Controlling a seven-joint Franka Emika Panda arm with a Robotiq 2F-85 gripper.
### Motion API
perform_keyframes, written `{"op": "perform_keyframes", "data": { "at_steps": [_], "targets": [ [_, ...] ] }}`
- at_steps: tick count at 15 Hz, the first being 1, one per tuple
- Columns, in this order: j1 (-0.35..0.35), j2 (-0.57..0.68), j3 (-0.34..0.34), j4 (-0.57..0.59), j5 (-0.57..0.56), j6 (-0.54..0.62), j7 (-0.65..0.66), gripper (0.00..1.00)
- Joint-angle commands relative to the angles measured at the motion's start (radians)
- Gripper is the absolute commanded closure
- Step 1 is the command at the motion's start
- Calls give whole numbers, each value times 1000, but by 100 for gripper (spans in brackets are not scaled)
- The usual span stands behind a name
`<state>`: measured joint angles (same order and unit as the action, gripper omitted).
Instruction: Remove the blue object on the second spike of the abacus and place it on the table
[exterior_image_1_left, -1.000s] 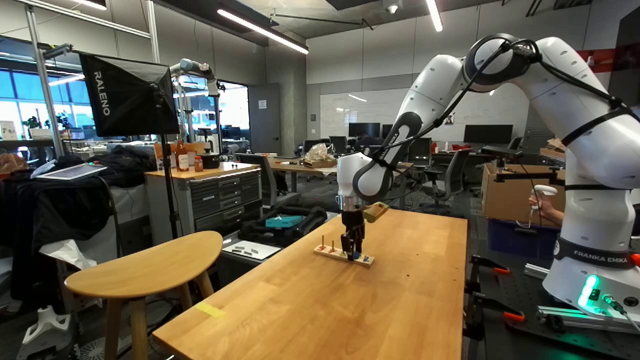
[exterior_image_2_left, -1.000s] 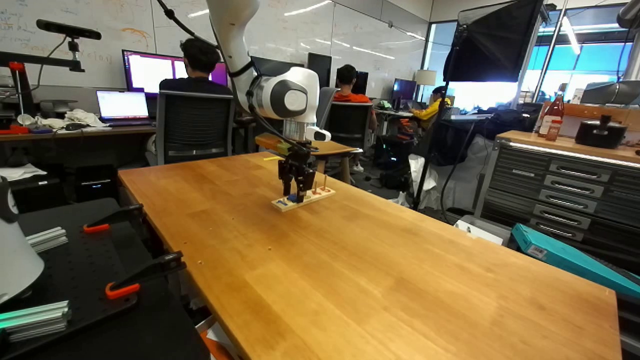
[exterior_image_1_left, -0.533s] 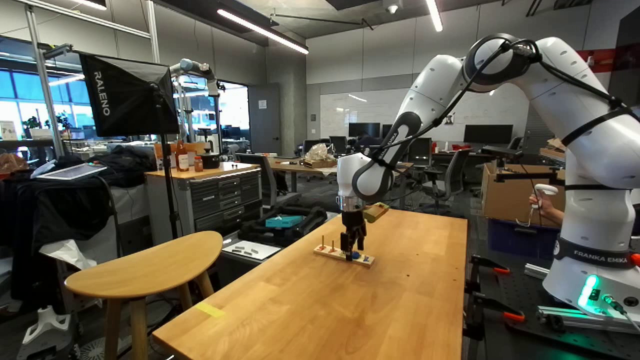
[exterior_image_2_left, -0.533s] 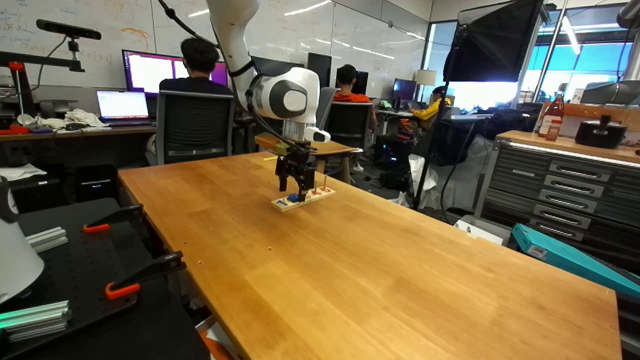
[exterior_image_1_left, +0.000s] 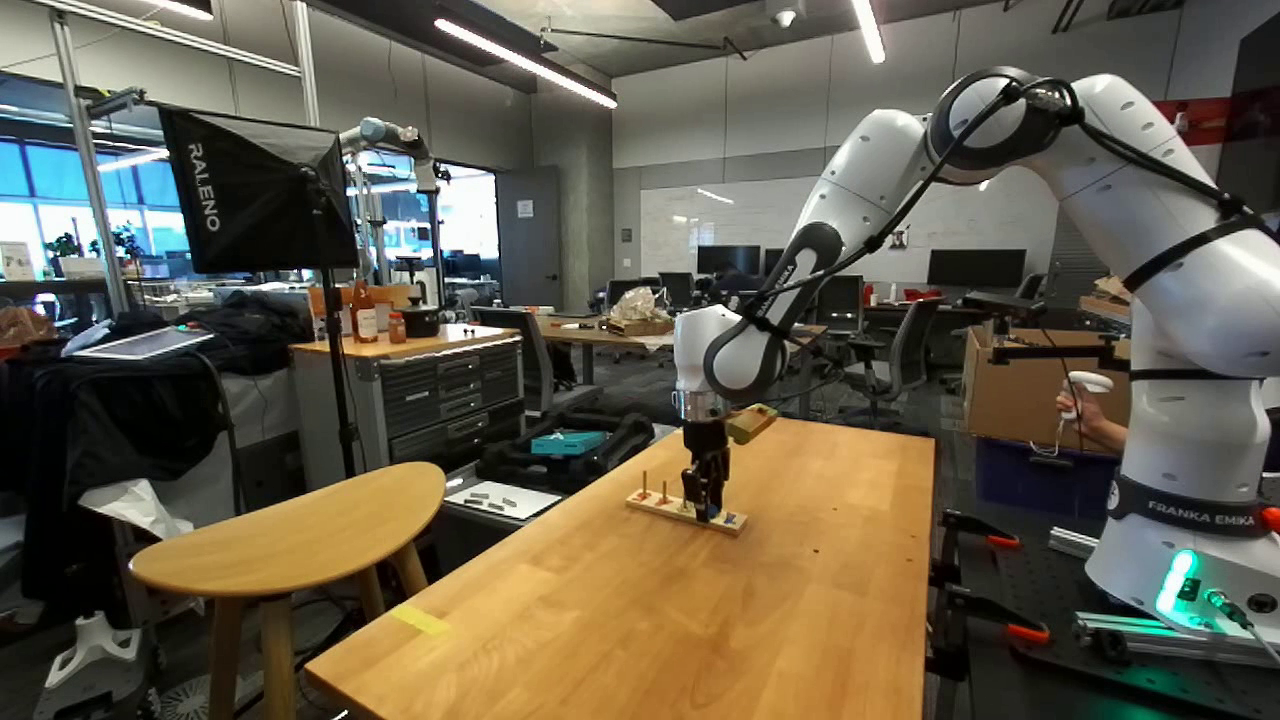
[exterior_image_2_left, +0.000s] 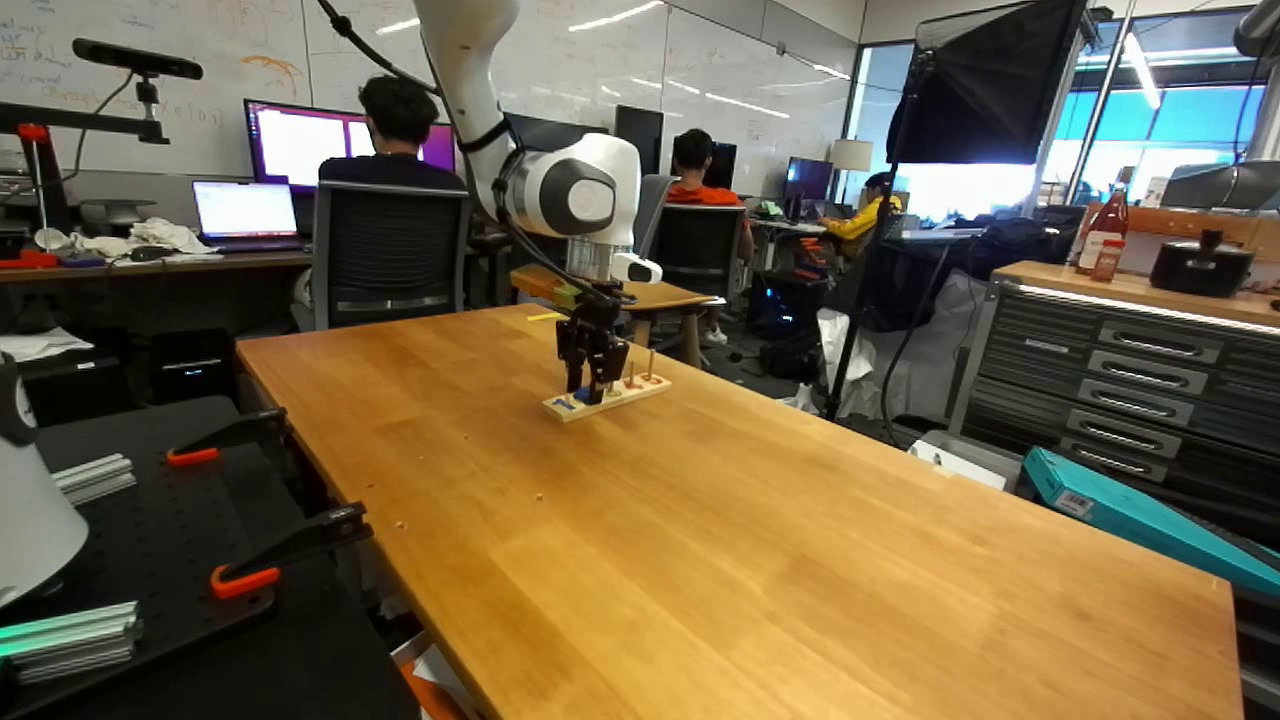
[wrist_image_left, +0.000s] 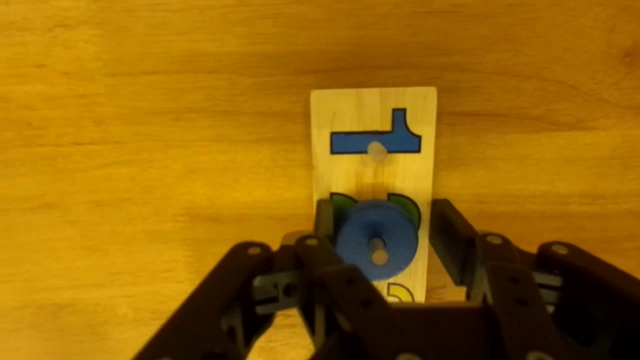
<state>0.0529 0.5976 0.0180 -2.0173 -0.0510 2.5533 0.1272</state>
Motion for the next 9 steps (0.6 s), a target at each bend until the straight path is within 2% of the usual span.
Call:
{"op": "perform_keyframes", "data": {
  "at_steps": [1,2,3,9],
  "targets": [
    [-10,16,9,32,29,-22,-35,74],
    [-9,18,8,32,28,-22,-35,76],
    [-8,17,8,33,27,-24,-35,81],
    [-5,-13,17,26,30,-44,-42,81]
  ]
}}
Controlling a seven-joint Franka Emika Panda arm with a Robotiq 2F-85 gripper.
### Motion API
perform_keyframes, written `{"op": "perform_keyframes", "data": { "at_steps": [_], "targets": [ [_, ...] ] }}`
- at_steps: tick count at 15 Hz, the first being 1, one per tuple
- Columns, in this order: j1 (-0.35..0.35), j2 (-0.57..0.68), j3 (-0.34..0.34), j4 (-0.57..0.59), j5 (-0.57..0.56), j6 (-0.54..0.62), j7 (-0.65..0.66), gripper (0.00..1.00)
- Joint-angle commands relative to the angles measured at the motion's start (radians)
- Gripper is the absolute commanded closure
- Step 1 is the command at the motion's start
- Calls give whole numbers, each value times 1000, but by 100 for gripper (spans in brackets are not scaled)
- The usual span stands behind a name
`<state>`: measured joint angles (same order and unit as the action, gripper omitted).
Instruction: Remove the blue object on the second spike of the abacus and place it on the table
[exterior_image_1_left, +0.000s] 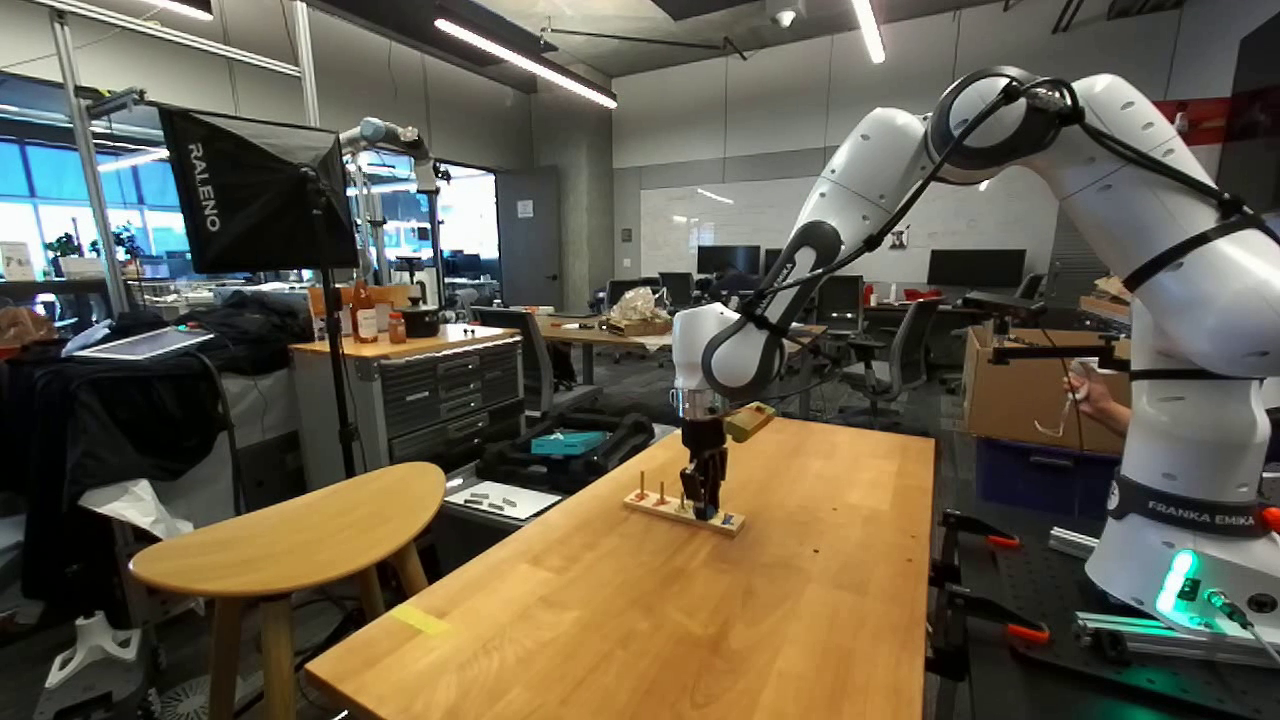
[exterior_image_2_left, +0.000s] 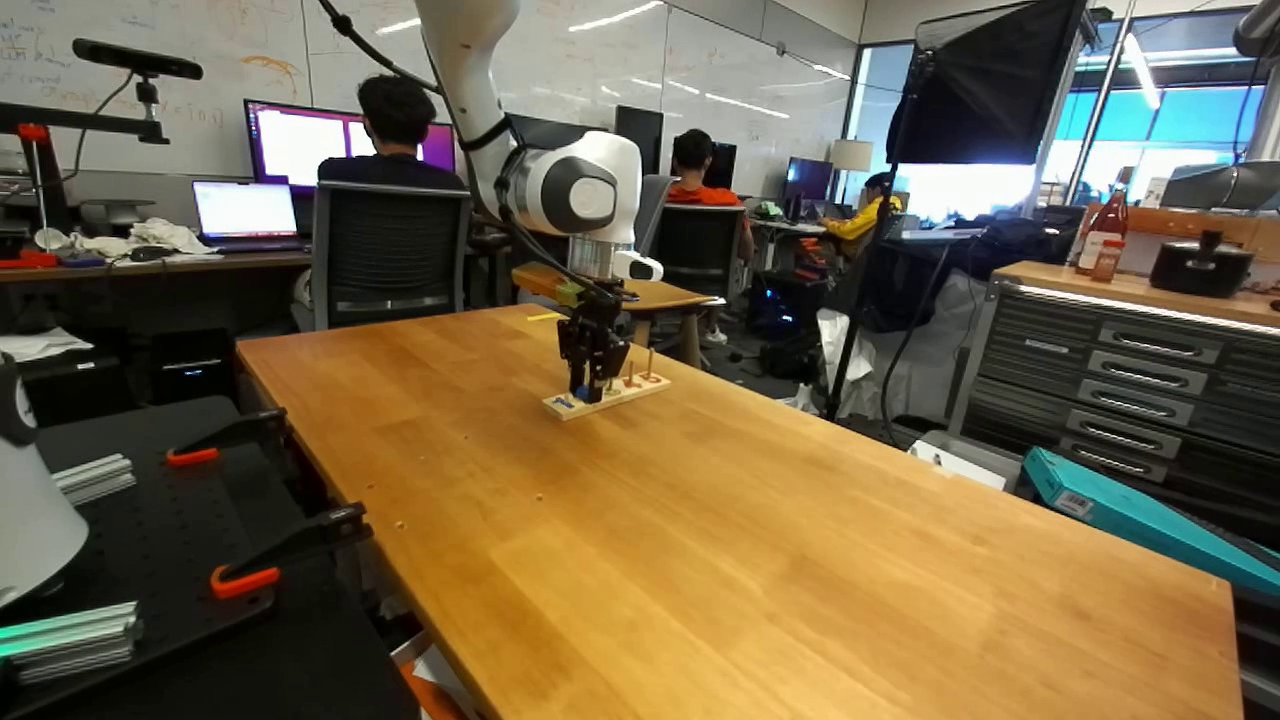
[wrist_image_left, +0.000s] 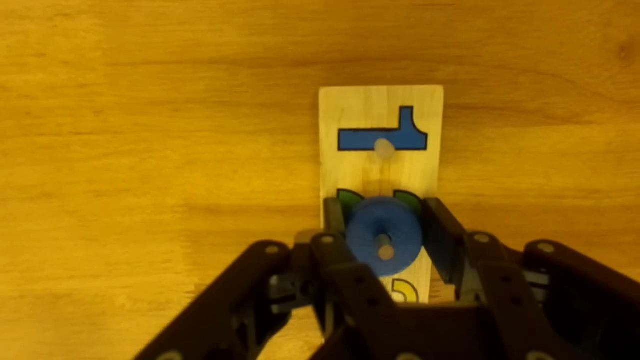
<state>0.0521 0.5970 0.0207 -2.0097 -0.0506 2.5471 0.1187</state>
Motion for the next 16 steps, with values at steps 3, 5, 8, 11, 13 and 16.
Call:
{"op": "perform_keyframes", "data": {
  "at_steps": [3,5,8,11,13,16],
  "targets": [
    [-3,-49,26,24,33,-64,-38,81],
    [-3,-83,28,24,33,-78,-36,81],
    [-4,-122,8,25,21,-90,-19,81],
    [-13,-121,-35,19,4,-83,2,81],
    [-22,-98,-63,21,-3,-74,7,81],
    [-39,-50,-97,27,-8,-67,14,81]
  ]
}}
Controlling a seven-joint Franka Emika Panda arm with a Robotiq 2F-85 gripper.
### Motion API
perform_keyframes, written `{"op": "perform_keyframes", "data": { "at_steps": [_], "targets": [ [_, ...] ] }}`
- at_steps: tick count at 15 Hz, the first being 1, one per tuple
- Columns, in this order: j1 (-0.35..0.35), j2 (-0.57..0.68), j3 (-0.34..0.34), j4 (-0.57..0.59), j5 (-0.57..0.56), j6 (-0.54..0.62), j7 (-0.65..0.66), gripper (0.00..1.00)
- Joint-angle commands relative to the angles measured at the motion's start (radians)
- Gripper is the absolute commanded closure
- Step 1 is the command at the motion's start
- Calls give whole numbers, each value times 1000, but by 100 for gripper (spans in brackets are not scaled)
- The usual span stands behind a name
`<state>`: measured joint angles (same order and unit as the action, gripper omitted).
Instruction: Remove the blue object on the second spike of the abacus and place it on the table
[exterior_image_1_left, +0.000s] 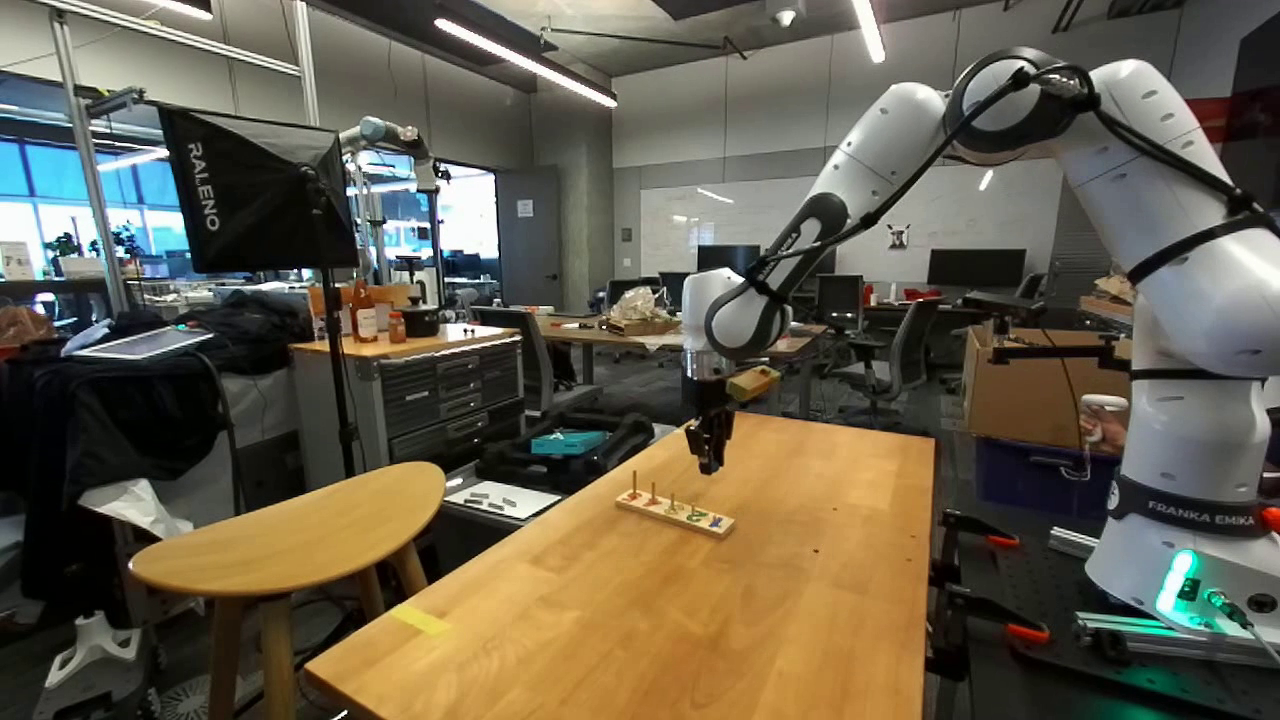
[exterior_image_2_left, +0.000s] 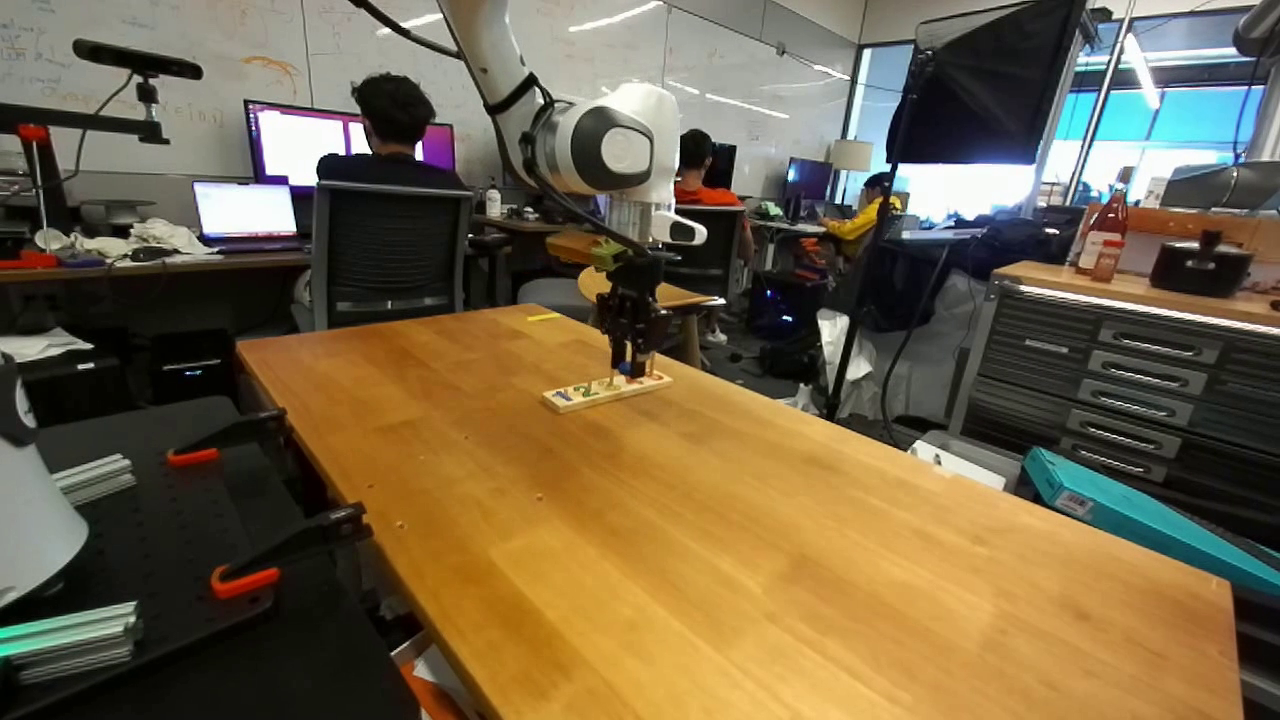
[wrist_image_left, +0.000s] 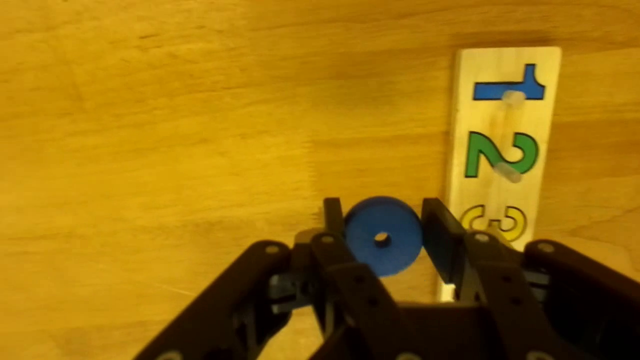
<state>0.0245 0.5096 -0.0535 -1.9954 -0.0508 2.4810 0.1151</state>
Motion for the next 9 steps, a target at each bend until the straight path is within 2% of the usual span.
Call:
{"op": "perform_keyframes", "data": {
  "at_steps": [1,3,4,6,9],
  "targets": [
    [-17,57,-30,15,-7,-1,16,82],
    [-23,82,-37,19,-6,-5,16,80],
    [-21,91,-38,22,-9,-9,16,32],
    [-11,72,-29,12,-11,-20,11,24],
    [24,-16,-11,-13,-26,-65,12,0]
  ]
}}
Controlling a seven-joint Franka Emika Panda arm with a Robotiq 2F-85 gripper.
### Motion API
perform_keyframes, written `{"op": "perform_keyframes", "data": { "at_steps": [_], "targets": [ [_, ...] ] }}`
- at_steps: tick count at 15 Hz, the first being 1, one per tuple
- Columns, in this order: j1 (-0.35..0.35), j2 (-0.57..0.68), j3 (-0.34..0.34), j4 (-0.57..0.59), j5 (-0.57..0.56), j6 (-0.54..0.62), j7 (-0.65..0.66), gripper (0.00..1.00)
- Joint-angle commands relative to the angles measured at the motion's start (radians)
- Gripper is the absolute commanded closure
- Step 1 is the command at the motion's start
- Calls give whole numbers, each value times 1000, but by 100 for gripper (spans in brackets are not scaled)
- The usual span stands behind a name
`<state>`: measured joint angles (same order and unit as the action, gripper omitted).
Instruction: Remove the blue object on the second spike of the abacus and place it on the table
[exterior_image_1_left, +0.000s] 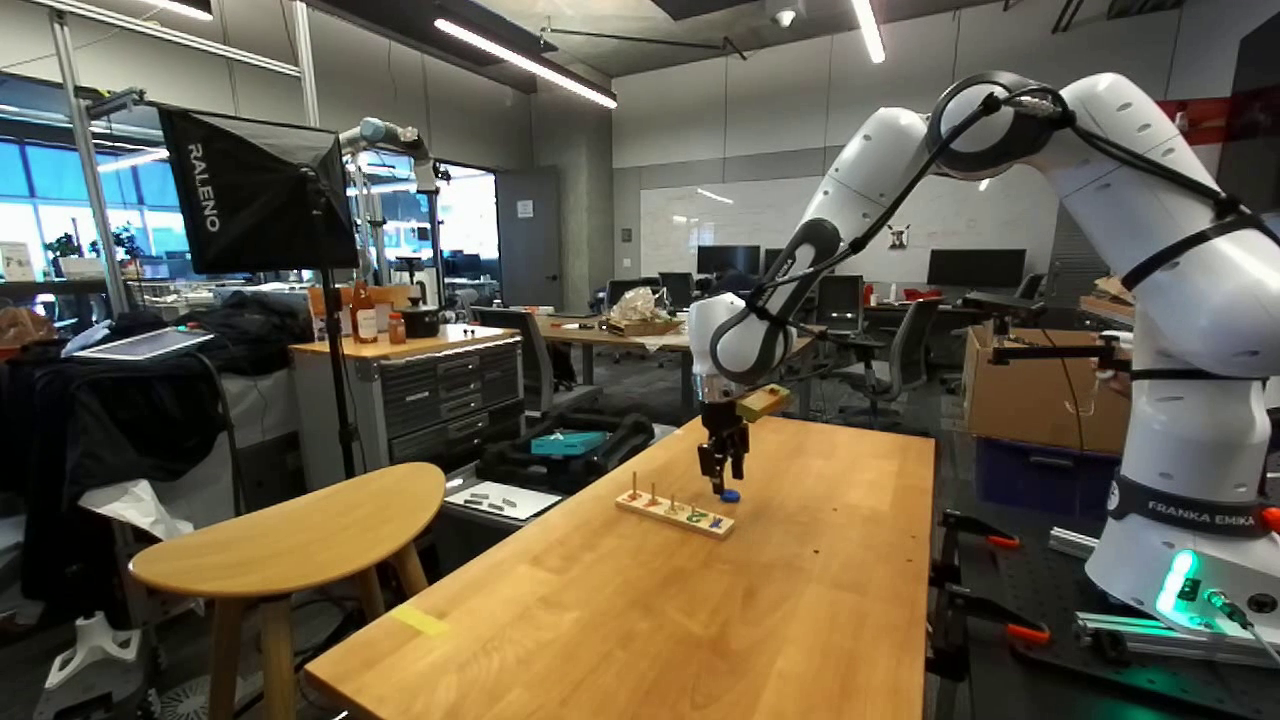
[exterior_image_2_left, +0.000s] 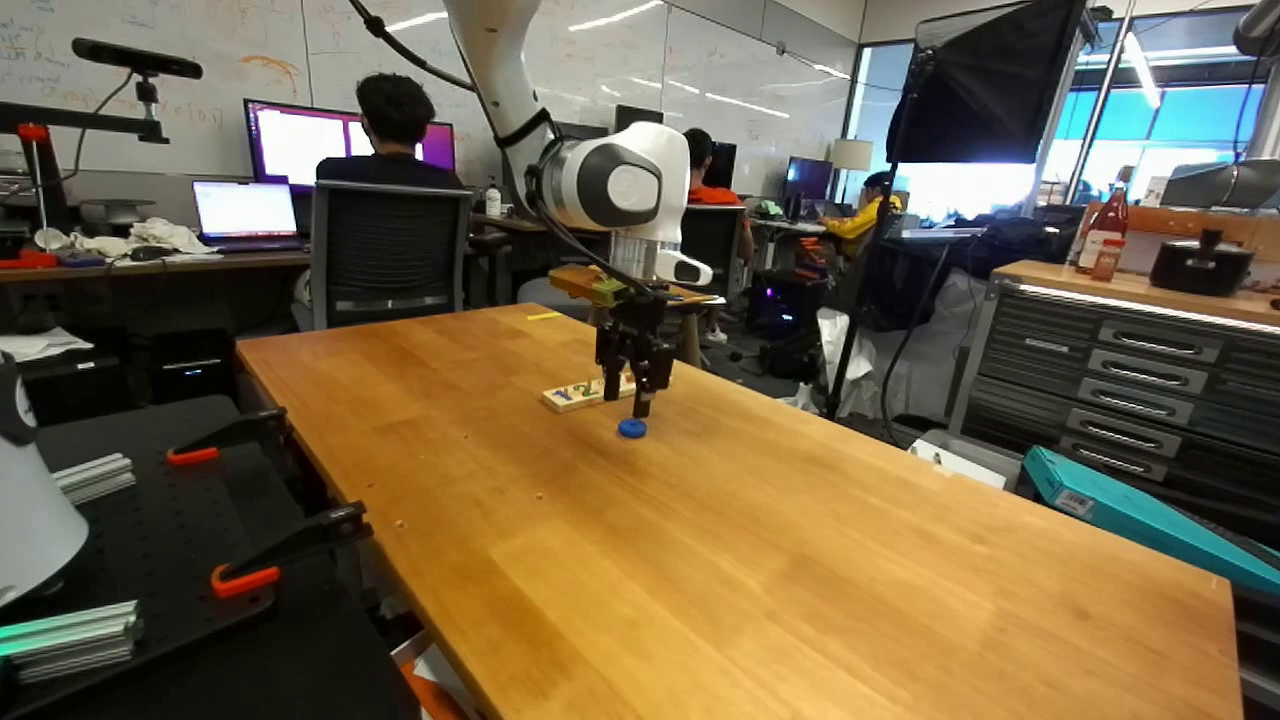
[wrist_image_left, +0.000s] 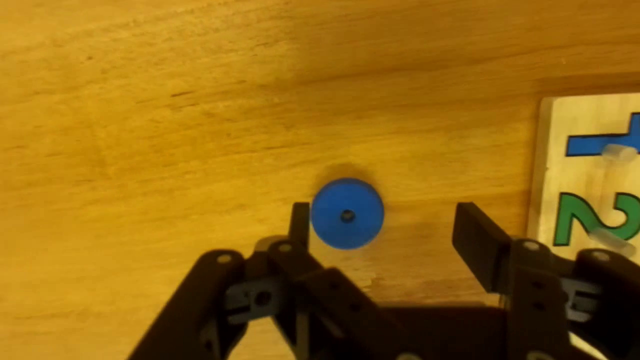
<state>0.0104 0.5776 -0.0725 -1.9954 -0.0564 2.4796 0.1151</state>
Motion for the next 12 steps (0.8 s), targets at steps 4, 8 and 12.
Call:
{"op": "perform_keyframes", "data": {
  "at_steps": [4,8,12],
  "targets": [
    [71,-239,57,-19,-3,-239,-2,0],
    [80,-394,101,-3,13,-433,-13,1],
    [75,-420,113,13,-2,-478,1,0]
  ]
}}
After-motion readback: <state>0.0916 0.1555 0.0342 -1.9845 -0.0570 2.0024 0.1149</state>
